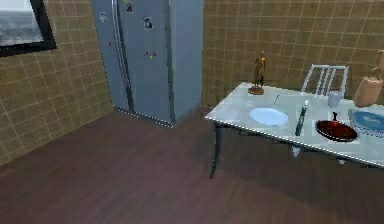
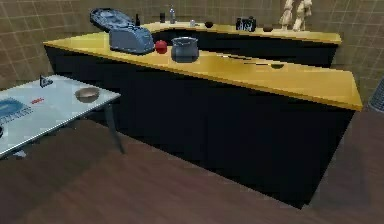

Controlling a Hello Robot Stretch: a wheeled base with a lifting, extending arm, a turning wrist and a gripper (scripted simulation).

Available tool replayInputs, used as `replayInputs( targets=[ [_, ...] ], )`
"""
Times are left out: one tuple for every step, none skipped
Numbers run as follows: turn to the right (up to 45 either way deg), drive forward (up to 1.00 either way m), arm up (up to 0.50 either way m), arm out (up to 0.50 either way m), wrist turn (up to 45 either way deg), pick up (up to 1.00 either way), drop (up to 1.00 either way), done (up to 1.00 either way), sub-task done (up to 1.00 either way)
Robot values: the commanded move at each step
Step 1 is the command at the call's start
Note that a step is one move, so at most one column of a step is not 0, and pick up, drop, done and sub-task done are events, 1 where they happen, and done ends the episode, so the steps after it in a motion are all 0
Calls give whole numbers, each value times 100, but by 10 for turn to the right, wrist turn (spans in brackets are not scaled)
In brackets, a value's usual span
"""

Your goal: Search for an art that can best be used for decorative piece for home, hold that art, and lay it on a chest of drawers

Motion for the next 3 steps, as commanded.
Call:
replayInputs(
  targets=[
    [-120, 0, 0, 0, 0, 0, 0, 0, 0],
    [0, 100, 0, 0, 0, 0, 0, 0, 0],
    [-30, 0, 0, 0, 0, 0, 0, 0, 0]
  ],
)
